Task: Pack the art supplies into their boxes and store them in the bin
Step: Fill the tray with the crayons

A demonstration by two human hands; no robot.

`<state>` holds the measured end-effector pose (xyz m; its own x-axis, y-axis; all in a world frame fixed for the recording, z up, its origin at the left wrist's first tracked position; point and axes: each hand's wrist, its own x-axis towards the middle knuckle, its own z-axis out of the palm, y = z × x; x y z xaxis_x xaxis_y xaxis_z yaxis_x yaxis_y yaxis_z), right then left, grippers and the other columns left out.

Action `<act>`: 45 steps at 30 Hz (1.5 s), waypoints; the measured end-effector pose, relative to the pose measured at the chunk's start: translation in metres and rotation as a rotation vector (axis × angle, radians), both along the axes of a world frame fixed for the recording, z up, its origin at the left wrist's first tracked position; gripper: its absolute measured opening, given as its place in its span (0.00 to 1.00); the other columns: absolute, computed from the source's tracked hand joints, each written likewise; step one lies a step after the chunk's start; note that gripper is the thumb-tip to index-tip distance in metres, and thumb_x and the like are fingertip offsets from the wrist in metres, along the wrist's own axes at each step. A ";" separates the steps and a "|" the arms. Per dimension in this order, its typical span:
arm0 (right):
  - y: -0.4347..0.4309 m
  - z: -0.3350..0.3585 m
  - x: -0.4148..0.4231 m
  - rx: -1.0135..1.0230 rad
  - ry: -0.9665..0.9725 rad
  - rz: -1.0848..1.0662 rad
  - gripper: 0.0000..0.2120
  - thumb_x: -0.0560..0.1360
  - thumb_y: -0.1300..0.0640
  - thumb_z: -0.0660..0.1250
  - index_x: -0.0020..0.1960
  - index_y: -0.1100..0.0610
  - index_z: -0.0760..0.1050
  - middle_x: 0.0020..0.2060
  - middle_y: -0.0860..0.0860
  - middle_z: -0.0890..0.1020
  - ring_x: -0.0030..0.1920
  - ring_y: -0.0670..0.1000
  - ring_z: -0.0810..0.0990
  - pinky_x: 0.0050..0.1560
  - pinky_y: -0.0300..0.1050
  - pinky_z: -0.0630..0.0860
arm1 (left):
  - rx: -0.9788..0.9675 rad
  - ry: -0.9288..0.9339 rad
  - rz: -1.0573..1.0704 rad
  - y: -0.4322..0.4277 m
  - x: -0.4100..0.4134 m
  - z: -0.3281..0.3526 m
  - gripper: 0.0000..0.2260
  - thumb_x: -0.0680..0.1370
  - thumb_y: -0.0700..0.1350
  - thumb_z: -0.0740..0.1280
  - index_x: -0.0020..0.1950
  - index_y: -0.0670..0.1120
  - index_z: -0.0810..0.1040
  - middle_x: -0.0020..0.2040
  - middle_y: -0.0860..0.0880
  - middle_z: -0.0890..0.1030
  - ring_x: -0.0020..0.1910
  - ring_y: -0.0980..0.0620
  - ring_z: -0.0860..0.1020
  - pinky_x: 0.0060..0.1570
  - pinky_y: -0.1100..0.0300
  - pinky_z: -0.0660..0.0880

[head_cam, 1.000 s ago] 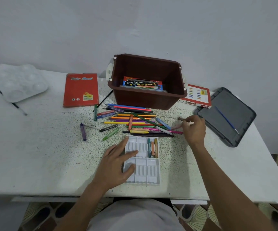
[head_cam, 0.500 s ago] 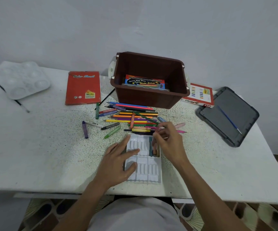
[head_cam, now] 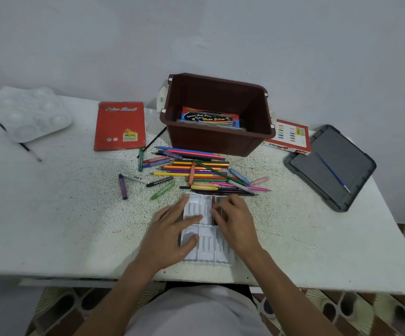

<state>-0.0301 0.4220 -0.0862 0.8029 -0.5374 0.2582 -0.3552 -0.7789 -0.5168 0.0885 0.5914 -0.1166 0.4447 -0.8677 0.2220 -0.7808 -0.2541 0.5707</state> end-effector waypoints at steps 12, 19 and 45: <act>0.001 0.004 -0.012 -0.277 0.171 0.088 0.13 0.81 0.49 0.59 0.48 0.53 0.80 0.48 0.52 0.75 0.47 0.53 0.70 0.44 0.51 0.71 | 0.004 -0.009 -0.006 0.000 -0.001 -0.001 0.21 0.76 0.58 0.63 0.69 0.58 0.75 0.80 0.53 0.56 0.77 0.58 0.59 0.74 0.56 0.54; -0.016 0.016 -0.010 0.131 0.034 0.038 0.08 0.79 0.57 0.65 0.52 0.57 0.82 0.46 0.51 0.78 0.48 0.50 0.74 0.47 0.43 0.69 | 0.007 -0.011 -0.005 0.000 0.001 -0.001 0.21 0.77 0.58 0.63 0.69 0.59 0.75 0.80 0.53 0.56 0.77 0.59 0.59 0.74 0.57 0.53; -0.118 0.025 -0.008 -0.336 0.317 -0.308 0.04 0.77 0.62 0.68 0.49 0.62 0.75 0.43 0.60 0.81 0.43 0.62 0.73 0.42 0.53 0.67 | 0.010 0.028 -0.015 0.001 0.000 0.004 0.21 0.76 0.58 0.63 0.69 0.59 0.75 0.81 0.54 0.55 0.77 0.60 0.58 0.74 0.61 0.48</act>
